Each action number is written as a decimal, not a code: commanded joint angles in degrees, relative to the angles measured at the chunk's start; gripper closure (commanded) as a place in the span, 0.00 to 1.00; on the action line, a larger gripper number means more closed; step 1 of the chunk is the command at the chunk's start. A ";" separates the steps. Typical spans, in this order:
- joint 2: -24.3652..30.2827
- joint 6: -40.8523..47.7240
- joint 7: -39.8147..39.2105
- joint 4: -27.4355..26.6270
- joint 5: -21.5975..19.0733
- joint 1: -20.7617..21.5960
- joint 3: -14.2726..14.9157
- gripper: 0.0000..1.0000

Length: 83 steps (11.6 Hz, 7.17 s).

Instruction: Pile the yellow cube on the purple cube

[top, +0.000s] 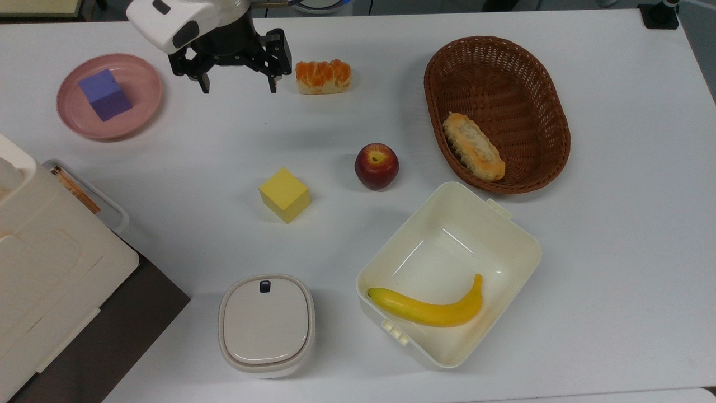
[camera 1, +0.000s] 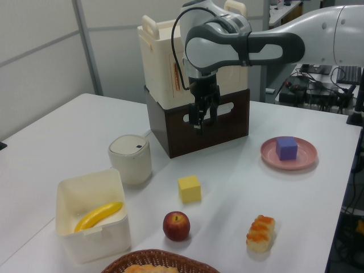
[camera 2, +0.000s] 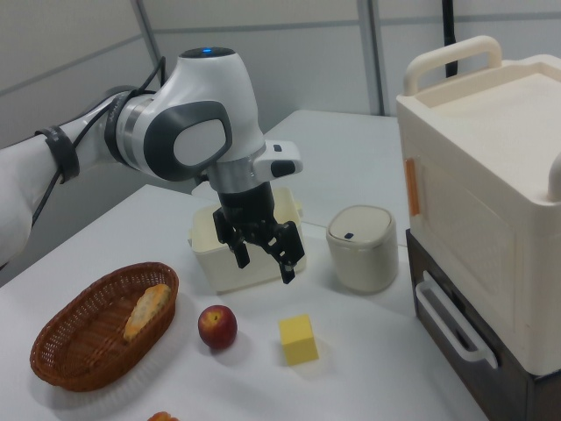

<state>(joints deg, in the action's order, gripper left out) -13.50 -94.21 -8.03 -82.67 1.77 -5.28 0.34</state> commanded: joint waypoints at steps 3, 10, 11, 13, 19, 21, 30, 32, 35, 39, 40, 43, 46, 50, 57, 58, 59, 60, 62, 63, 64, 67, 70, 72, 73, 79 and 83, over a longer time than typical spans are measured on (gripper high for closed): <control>1.02 -0.18 -1.98 -0.47 -0.81 0.18 0.27 0.00; -2.13 -3.16 -18.66 -1.44 0.16 0.88 -0.43 0.00; -3.28 -3.69 -20.87 -1.53 0.25 1.40 -0.43 0.00; -5.82 -3.88 -26.58 -1.97 2.78 2.28 -0.43 0.00; -14.44 -10.29 -28.97 -2.14 8.84 4.92 -0.43 0.00; -16.11 -11.86 -28.89 -2.23 9.30 5.71 -0.43 0.00; -14.82 -14.71 -22.29 -2.67 8.16 6.33 -0.26 1.00; -11.39 -11.10 -22.03 -2.41 8.07 4.58 -0.08 1.00; -5.86 -8.28 -19.57 -2.32 5.18 0.55 0.36 1.00; -0.05 -6.86 -20.53 -2.93 -0.17 -6.49 0.71 1.00; 0.22 -6.86 -21.41 -3.28 -0.71 -7.11 1.76 1.00; 2.94 -7.74 -25.26 -8.80 -0.81 -9.74 3.35 1.00; 8.12 -9.49 -30.28 -15.92 -0.81 -10.81 8.43 1.00; 8.23 -9.59 -30.90 -18.32 -0.11 -12.29 15.56 1.00; -0.99 -13.89 -32.67 -15.68 0.42 -16.34 15.57 1.00; -1.79 -14.85 -32.49 -15.68 0.42 -16.34 15.57 1.00; -2.14 -15.21 -32.40 -15.68 0.42 -16.26 15.57 0.91; -2.49 -15.21 -32.40 -15.68 0.34 -16.08 15.57 0.86; -2.50 -15.21 -32.40 -15.68 0.42 -15.99 15.57 0.38; -2.41 -15.13 -32.40 -15.68 0.42 -15.99 15.57 0.24; -2.41 -15.13 -32.40 -15.68 0.60 -15.99 15.57 0.10; -2.06 -14.77 -32.31 -15.59 1.21 -15.99 15.57 0.00; -1.53 -11.01 -30.83 -11.21 1.21 -14.42 14.78 0.00; -0.05 -6.62 -30.12 -9.45 1.04 -11.26 14.86 0.00; 0.31 -4.77 -28.55 -8.31 1.13 -9.25 14.86 0.00; 1.63 2.28 -17.29 -1.09 1.04 4.20 14.95 0.00; 2.78 2.54 -13.53 -1.18 0.16 9.67 14.17 0.00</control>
<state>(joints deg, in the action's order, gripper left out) -12.05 -93.24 -25.06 -83.42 2.41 2.49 14.69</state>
